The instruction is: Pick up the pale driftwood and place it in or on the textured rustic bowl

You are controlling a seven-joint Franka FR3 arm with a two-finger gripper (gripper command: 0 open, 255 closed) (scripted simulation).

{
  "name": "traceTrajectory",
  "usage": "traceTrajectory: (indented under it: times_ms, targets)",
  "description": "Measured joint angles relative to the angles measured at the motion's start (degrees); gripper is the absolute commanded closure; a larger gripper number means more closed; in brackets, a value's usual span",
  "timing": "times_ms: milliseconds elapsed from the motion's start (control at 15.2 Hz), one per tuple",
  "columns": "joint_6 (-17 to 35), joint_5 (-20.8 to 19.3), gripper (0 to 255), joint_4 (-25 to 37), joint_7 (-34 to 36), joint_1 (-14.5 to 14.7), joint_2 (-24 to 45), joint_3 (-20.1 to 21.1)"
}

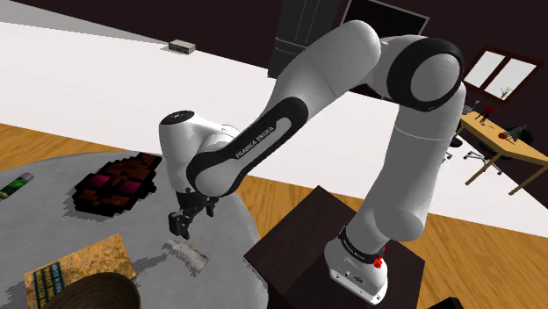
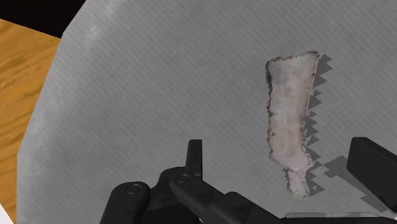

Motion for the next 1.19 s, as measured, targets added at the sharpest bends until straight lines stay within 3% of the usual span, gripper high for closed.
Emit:
traceTrajectory:
  times_ms: [264,660,1056,1122,1188]
  targets:
    - [1.88,-3.74,0,4.24,3.3,2.77,7.32,-1.33]
    - [5.6,-5.51,0,3.52,4.41,3.72,10.55,-2.47]
    - [6.16,-5.82,0,3.56,4.66,3.95,11.15,-2.67]
    - [6.16,-5.82,255,3.56,4.66,3.95,11.15,-2.68]
    - [6.16,-5.82,255,3.56,4.66,3.95,11.15,-2.67]
